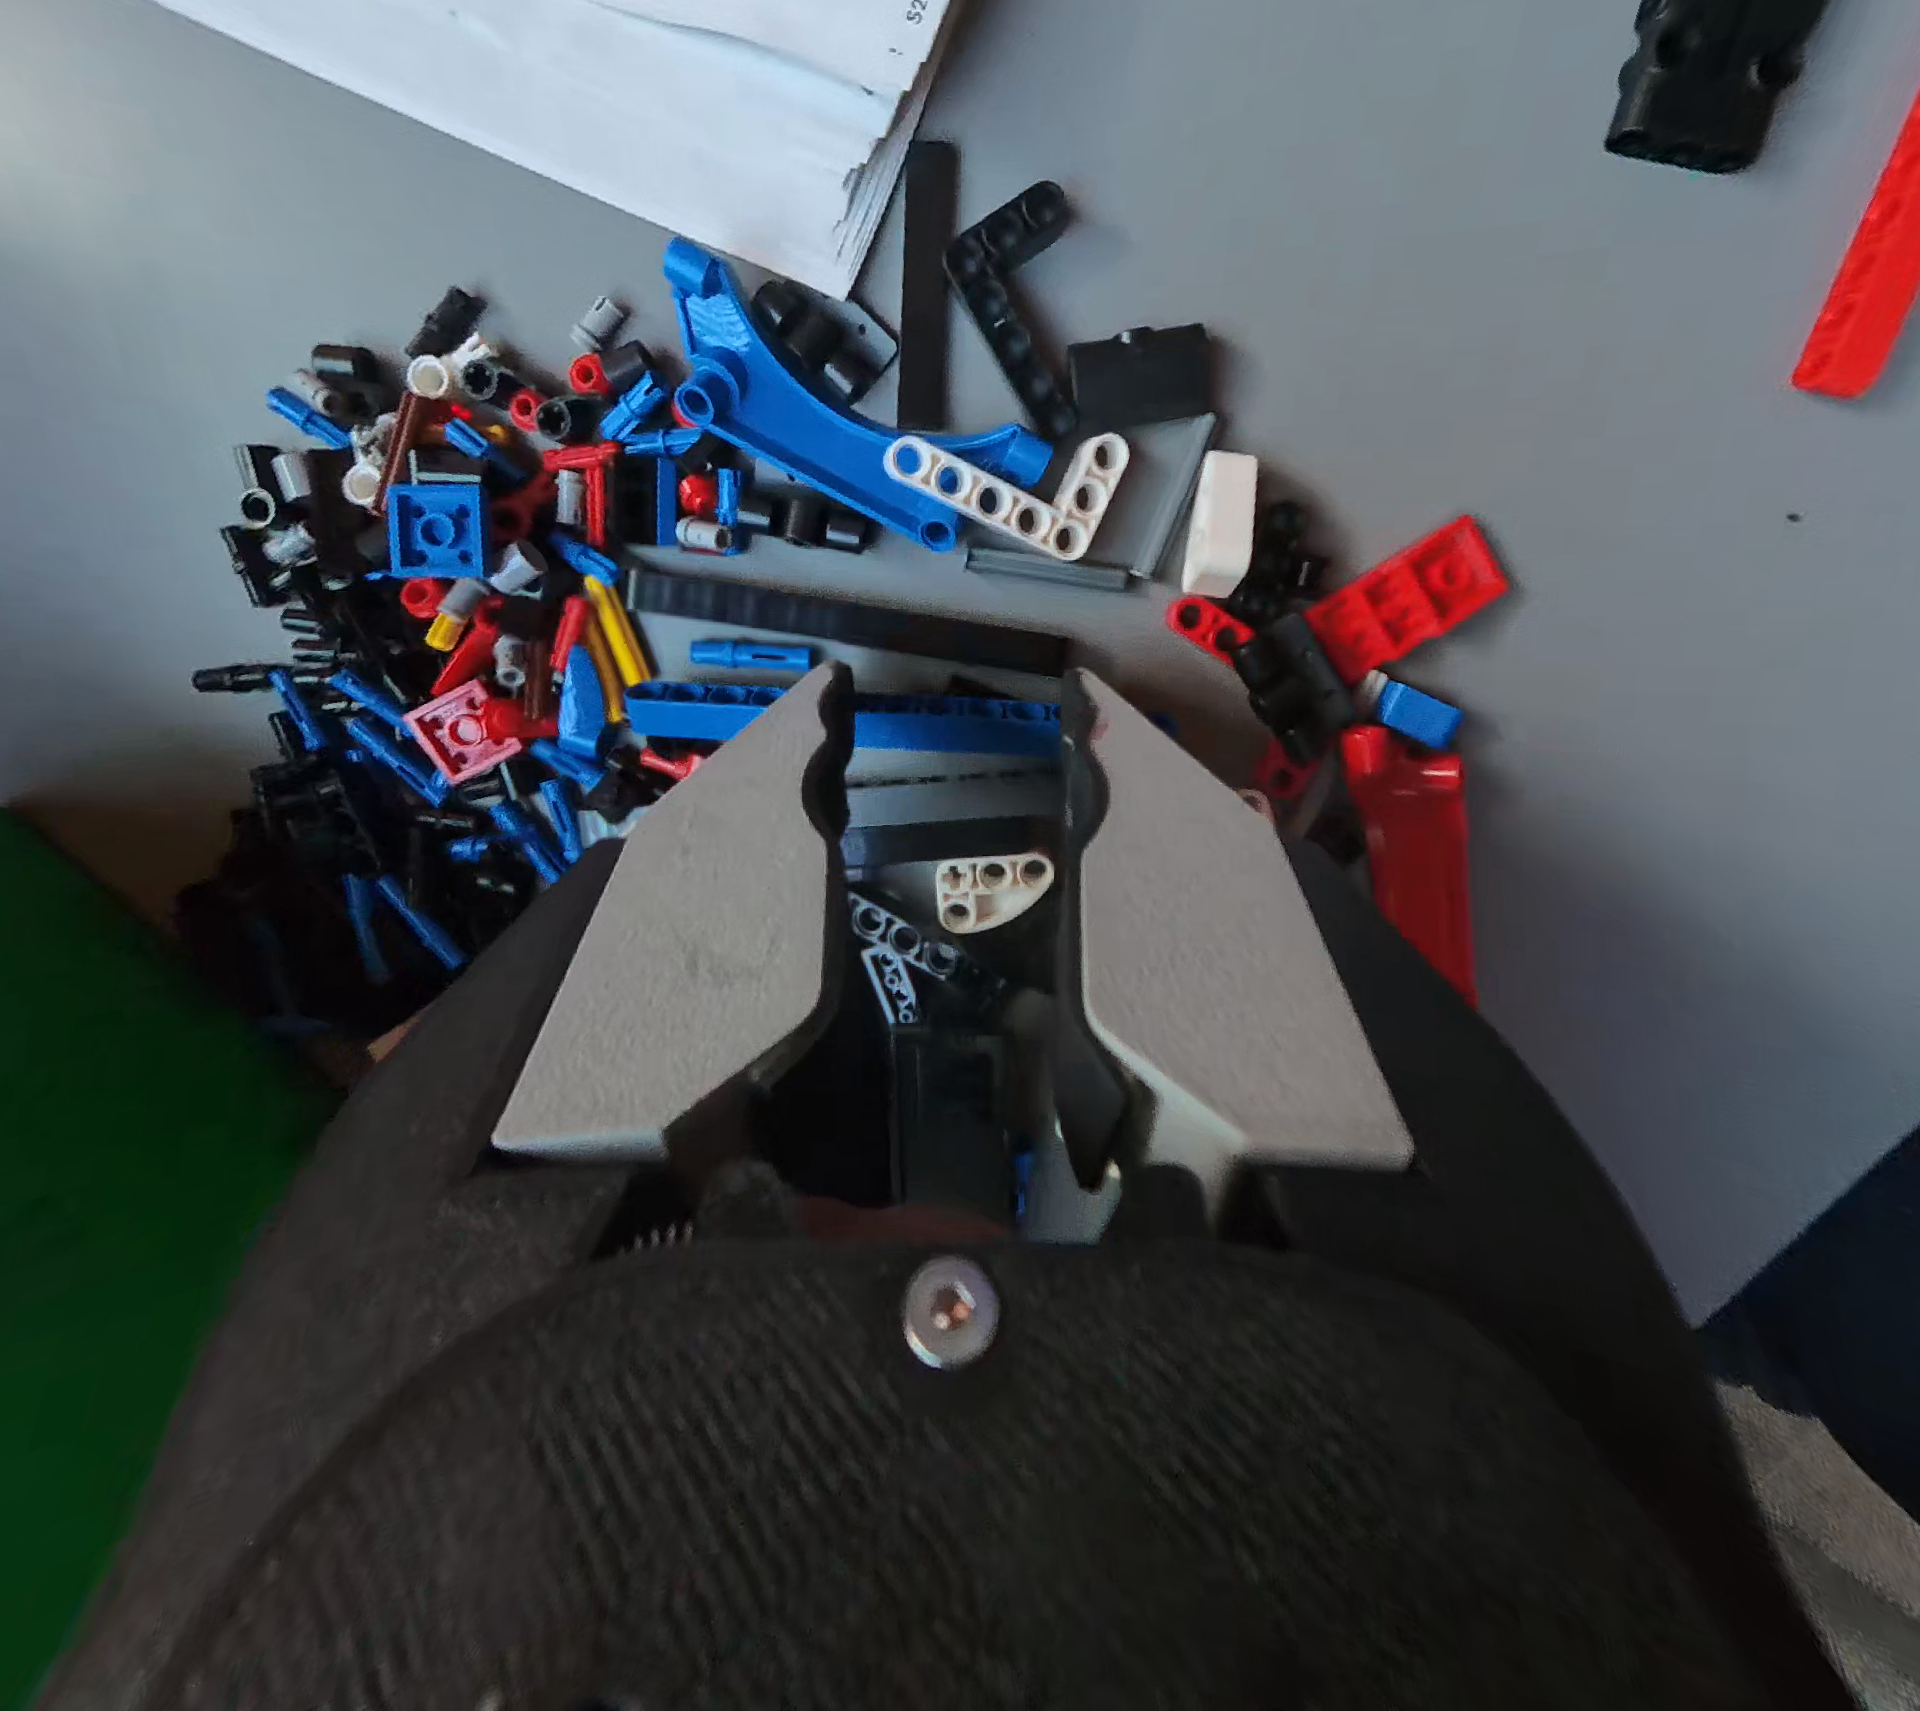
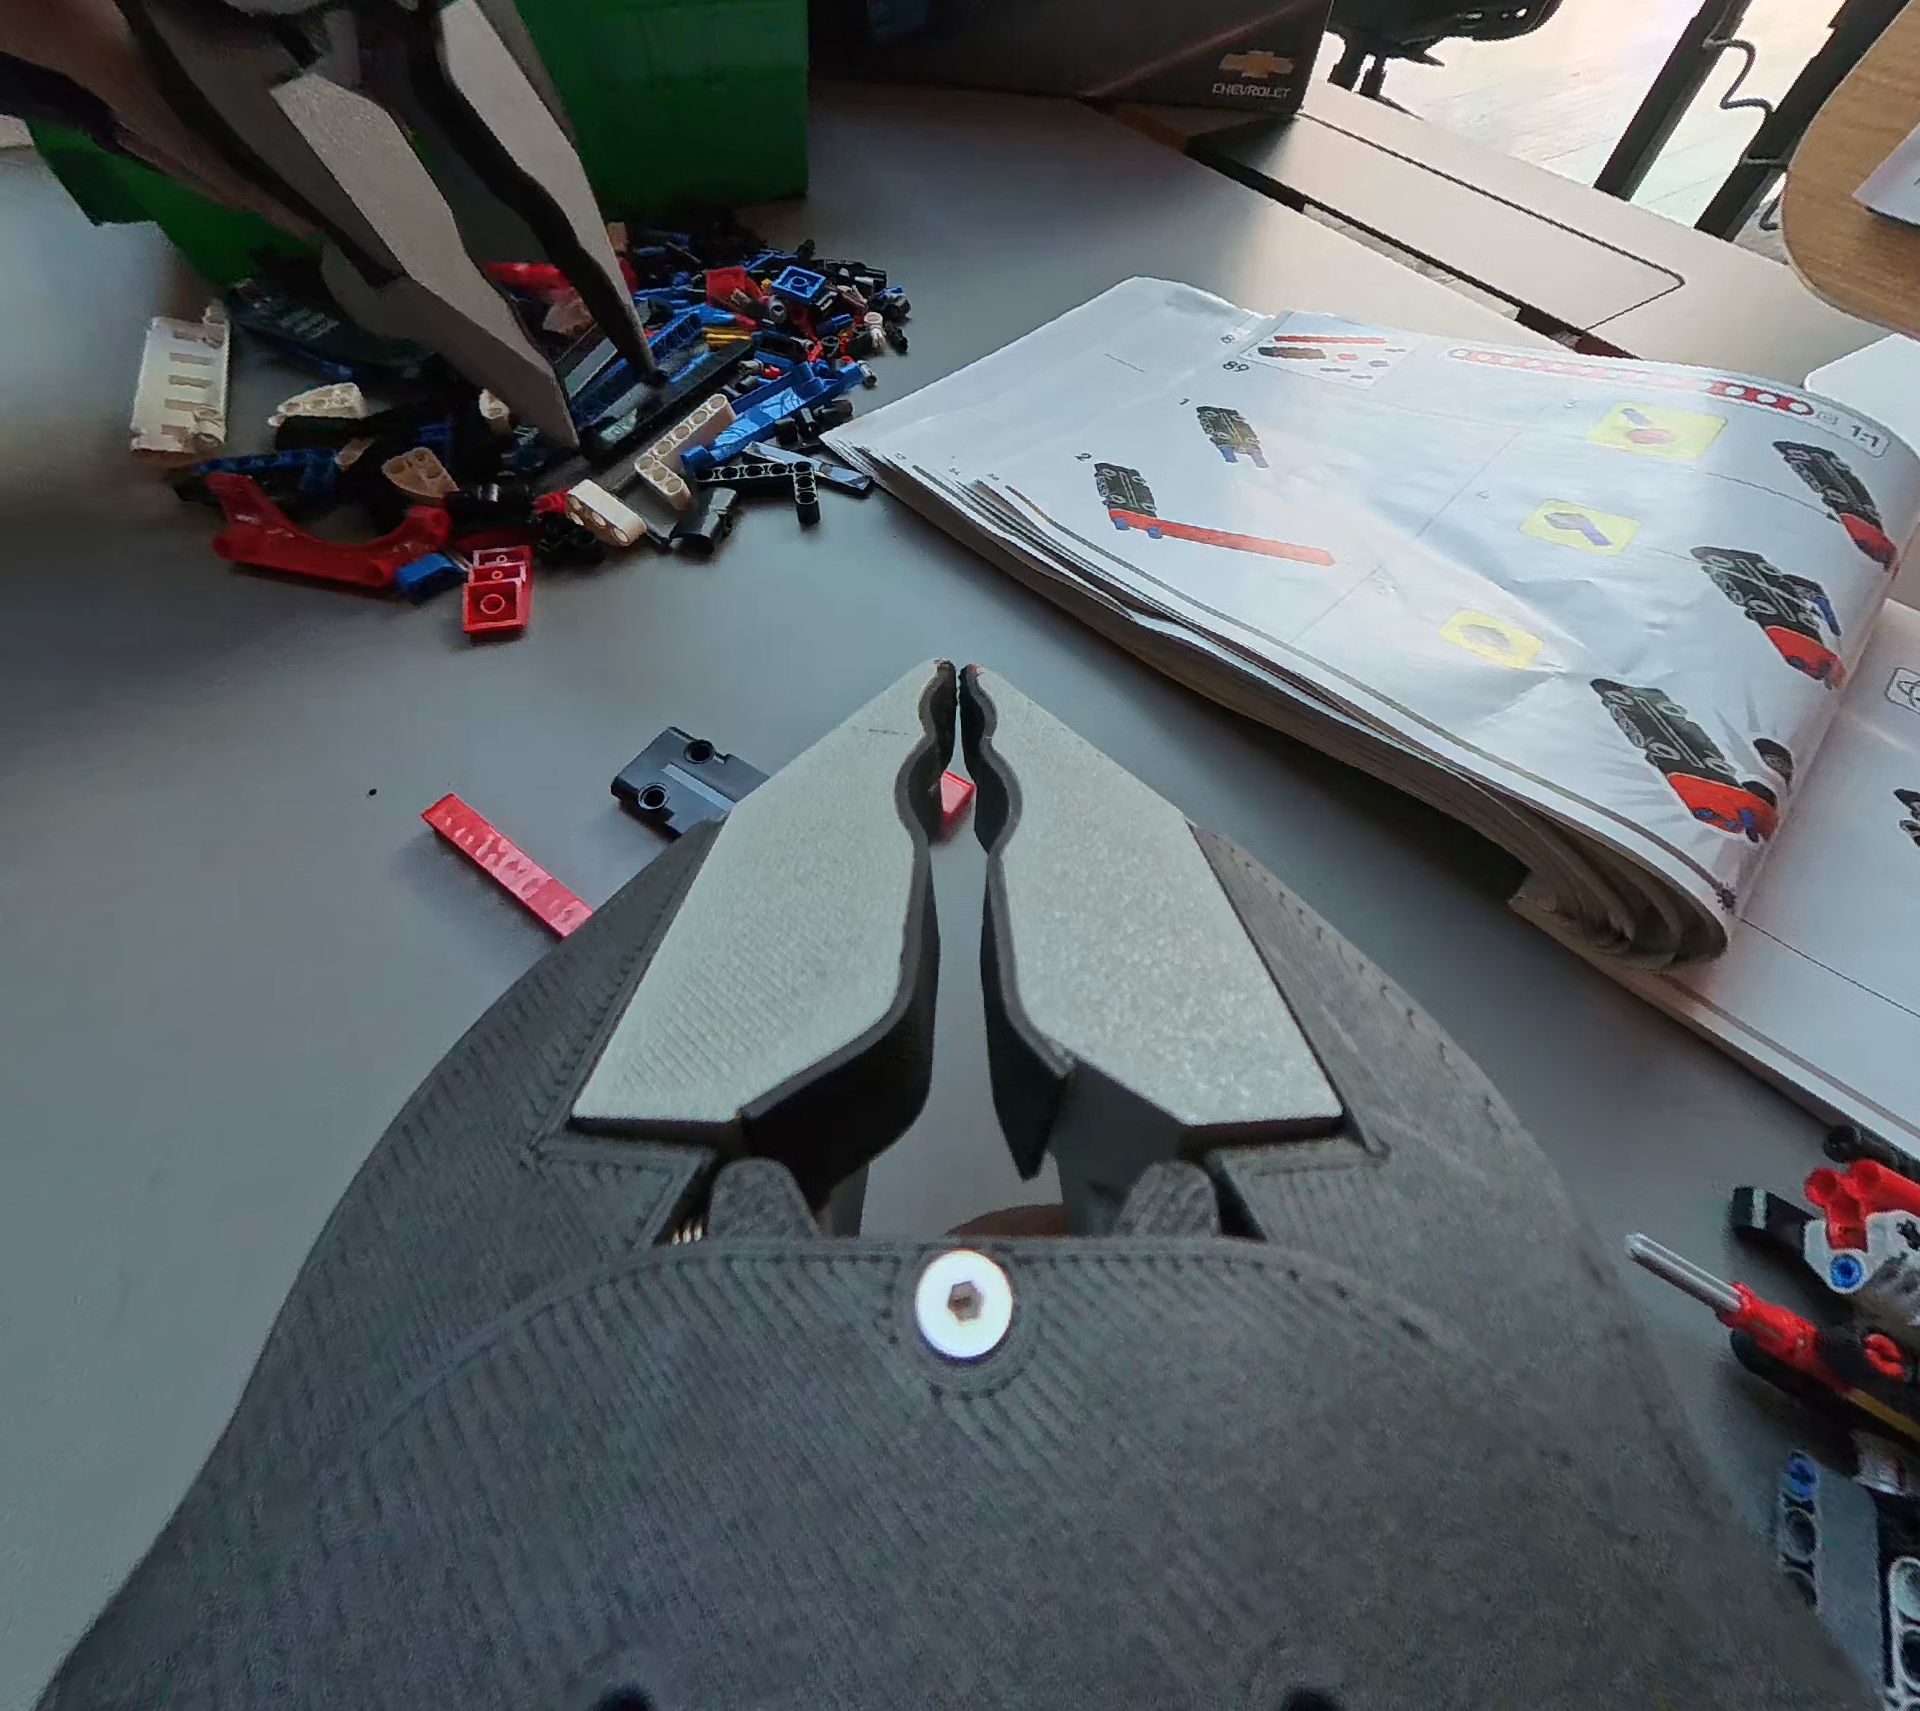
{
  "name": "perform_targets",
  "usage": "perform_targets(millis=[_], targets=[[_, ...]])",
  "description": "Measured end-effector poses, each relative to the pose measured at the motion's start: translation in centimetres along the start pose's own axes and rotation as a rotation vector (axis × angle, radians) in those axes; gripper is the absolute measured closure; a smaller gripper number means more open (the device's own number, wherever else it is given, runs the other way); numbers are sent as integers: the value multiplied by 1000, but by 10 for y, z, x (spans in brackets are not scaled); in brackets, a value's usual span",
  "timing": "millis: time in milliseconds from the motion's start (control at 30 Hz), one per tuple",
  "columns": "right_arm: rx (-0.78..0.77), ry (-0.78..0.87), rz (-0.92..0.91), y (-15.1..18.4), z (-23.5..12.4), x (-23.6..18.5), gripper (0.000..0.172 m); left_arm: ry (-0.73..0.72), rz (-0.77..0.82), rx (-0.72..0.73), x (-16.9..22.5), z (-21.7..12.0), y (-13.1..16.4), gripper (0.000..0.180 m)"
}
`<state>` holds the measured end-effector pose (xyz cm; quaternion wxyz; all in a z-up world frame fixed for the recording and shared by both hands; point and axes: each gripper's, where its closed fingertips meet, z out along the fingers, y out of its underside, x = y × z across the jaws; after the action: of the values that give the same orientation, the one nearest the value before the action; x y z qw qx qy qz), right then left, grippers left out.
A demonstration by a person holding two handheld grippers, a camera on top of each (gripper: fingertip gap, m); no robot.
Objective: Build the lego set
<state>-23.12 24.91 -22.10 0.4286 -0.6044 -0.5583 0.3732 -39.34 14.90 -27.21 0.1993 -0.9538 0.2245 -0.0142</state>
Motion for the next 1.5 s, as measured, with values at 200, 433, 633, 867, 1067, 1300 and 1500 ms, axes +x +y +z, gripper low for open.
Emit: perform_targets(millis=[200, 433, 633, 867, 1067, 1300, 1500], targets=[[-2, -3, 2, 0, 1, 0, 172, -67, -73, 74, -16, -20, -2, 143], [0, 0, 8, 0, 1, 1, 172, -113, -124, 122, -34, -17, -10, 145], [0, 2, 11, 0, 0, 2, 172, -163, -162, 101, -45, -10, -9, 143], [0, 2, 12, 0, 0, 2, 172, -129, -133, 104, -39, -6, -14, 140], [0, 1, 16, 0, 0, 2, 172, -135, -102, 129, -43, -3, -28, 142], [1, 0, 15, 0, 0, 2, 172, -160, -94, 91, -58, 13, -30, 156], [1, -2, 15, 0, 0, 2, 172, -118, -113, 46, -48, 15, -17, 170]])
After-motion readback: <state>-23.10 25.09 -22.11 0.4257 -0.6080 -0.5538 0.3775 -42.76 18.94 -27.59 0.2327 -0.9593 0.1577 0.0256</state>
